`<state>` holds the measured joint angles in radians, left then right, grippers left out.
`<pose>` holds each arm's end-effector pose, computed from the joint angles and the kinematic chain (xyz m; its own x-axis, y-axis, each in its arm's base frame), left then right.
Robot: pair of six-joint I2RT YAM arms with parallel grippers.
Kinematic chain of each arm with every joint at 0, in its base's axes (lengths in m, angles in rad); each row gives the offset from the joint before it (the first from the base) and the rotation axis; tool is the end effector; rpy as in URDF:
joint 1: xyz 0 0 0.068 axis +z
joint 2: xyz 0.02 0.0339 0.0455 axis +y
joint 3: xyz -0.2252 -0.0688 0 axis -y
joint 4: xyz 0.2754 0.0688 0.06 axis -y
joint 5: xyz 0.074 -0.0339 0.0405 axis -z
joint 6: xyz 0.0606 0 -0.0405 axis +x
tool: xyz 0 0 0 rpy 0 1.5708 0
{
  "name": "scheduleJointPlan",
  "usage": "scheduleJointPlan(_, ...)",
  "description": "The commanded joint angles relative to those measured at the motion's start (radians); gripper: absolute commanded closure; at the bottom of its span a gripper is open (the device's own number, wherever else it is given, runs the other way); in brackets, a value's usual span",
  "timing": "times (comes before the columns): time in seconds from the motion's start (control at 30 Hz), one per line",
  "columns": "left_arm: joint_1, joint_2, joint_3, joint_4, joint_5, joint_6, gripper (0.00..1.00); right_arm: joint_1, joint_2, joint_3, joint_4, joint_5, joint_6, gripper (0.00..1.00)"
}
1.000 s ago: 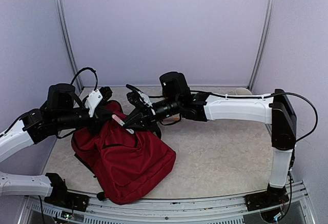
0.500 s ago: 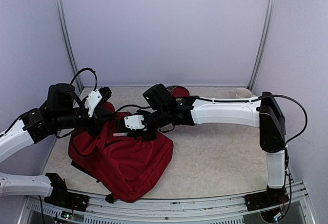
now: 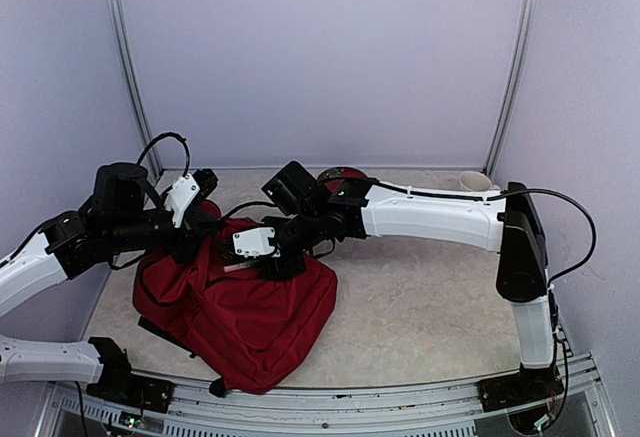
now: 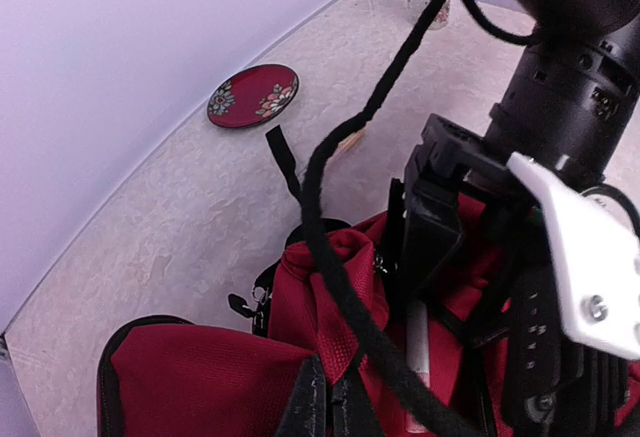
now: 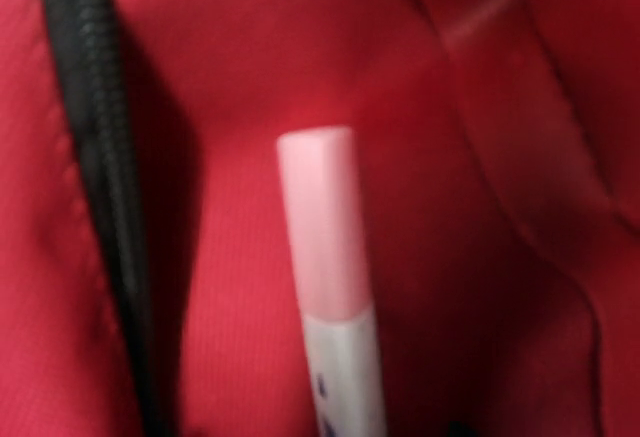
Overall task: Pack the student bag
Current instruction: Place the pen in the lower front pocket of the bag, then move the pen to the center of the board.
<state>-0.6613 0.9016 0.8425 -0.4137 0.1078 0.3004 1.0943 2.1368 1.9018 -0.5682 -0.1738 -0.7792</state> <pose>0.2156 -0.1760 0.2726 -0.1403 0.4819 -0.8649 0.7618 0.6105 0.2166 0.2271 0.4628 0.2016 0.4189 -0.6974 -0.5815 -0.8938 -0.2038 -0.3994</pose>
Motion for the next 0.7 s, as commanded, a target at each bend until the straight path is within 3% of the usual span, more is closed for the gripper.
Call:
scheduleJointPlan(0.0,0.014,0.016,0.052,0.107,-0.062,-0.033,1.0,-0.016,-0.124,-0.022,0.072,-0.116,0.099,0.28)
scheduleJointPlan(0.1,0.018,0.026,0.043,0.115,-0.082,-0.034,1.0,-0.042,-0.2,-0.069,0.169,-0.236,0.185,0.01)
scheduleJointPlan(0.23,0.024,0.023,0.02,0.136,-0.107,-0.037,1.0,-0.136,-0.328,-0.202,0.373,-0.45,0.356,0.0)
scheduleJointPlan(0.33,0.026,0.021,0.009,0.147,-0.117,-0.04,1.0,-0.25,-0.424,-0.368,0.606,-0.57,0.582,0.0)
scheduleJointPlan(0.37,0.026,0.02,0.003,0.155,-0.125,-0.041,1.0,-0.291,-0.445,-0.439,0.677,-0.564,0.657,0.01)
scheduleJointPlan(0.43,0.028,0.016,-0.005,0.169,-0.148,-0.044,1.0,-0.358,-0.459,-0.5,0.726,-0.4,0.746,0.01)
scheduleJointPlan(0.53,0.033,0.004,-0.019,0.189,-0.194,-0.049,1.0,-0.435,-0.376,-0.462,0.568,-0.09,0.794,0.01)
scheduleJointPlan(0.67,0.036,-0.018,-0.036,0.198,-0.189,-0.04,1.0,-0.493,-0.169,-0.305,0.303,0.004,0.792,0.05)
